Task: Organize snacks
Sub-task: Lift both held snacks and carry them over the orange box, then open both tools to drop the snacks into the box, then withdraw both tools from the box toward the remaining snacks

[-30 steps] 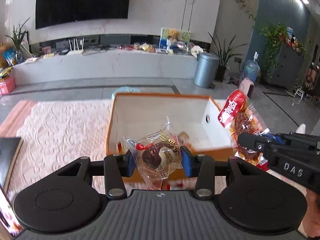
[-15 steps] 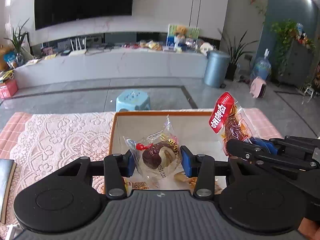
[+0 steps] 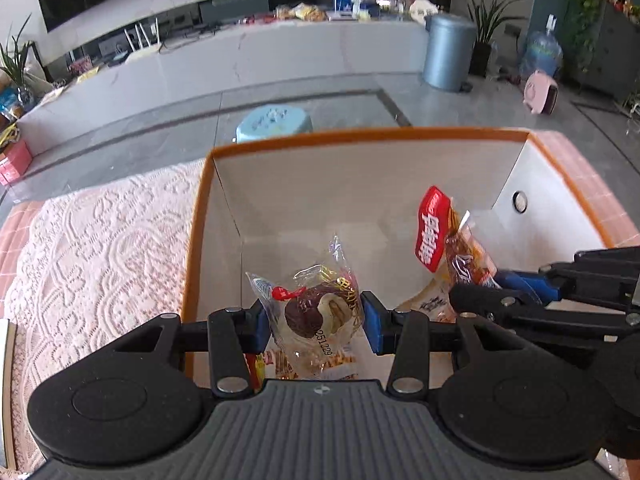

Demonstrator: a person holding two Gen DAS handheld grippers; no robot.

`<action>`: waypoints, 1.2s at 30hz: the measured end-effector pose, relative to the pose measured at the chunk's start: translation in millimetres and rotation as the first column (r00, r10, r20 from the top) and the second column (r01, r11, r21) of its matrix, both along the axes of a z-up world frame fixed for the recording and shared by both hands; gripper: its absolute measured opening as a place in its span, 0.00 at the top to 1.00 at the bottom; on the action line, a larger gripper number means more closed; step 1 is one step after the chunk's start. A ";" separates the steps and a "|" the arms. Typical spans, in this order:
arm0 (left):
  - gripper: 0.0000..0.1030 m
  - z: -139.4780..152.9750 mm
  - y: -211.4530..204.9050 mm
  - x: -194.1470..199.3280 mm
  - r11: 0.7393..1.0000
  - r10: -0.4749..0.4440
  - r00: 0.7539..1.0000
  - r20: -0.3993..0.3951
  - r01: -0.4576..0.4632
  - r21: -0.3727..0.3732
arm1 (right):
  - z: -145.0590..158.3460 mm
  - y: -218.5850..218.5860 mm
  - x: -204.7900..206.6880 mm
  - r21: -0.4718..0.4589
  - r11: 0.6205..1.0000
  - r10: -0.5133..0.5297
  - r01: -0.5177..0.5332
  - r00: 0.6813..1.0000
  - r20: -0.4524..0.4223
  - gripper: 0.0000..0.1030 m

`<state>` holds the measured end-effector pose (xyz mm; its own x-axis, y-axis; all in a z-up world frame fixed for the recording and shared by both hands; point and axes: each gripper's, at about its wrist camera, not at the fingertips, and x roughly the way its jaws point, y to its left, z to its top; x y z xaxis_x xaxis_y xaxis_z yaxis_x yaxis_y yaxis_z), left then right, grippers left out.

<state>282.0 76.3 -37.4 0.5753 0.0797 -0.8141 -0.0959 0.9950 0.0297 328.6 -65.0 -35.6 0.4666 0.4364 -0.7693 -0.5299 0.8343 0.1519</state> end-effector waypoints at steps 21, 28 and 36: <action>0.33 3.4 -2.0 2.0 1.000 0.007 0.998 -0.060 -0.006 0.027 | -6.3 0.5 2.6 -0.104 0.995 -0.014 0.006 0.997 -0.079 0.68; 0.28 30.0 -1.8 -22.1 0.999 0.044 0.998 0.048 -0.044 0.000 | 13.5 -16.2 -10.1 -0.090 0.995 -0.052 0.049 0.998 -0.032 0.44; 0.19 61.1 -11.1 -56.1 0.999 0.034 0.989 0.143 -0.032 -0.016 | 50.4 -35.0 -46.6 -0.064 0.996 -0.066 0.069 0.996 0.052 0.26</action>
